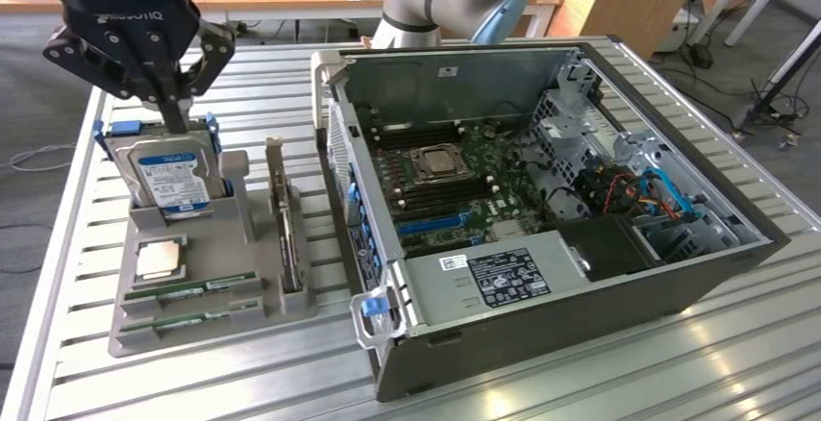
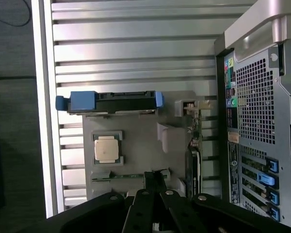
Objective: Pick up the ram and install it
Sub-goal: 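Reach for the ram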
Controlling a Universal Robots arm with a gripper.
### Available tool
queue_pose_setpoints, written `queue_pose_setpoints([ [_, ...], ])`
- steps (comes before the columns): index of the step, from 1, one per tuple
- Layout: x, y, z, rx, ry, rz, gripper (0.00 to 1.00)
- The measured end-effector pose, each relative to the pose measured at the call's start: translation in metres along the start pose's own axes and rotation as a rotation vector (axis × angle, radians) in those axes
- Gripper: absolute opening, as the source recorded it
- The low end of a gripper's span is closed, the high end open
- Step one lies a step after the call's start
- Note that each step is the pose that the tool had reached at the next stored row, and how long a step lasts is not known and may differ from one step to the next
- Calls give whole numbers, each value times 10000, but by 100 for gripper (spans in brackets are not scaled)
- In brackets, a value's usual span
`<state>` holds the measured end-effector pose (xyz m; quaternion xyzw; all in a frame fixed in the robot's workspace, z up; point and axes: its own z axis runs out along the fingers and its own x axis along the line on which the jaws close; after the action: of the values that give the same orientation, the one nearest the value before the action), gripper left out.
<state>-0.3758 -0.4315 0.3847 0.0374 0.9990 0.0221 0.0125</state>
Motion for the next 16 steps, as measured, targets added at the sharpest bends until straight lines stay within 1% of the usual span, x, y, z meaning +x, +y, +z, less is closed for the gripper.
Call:
queue_pose_setpoints([
  [11, 1, -87, -4, 1, 0, 0, 11],
  [16, 2, -98, -5, 1, 0, 0, 11],
])
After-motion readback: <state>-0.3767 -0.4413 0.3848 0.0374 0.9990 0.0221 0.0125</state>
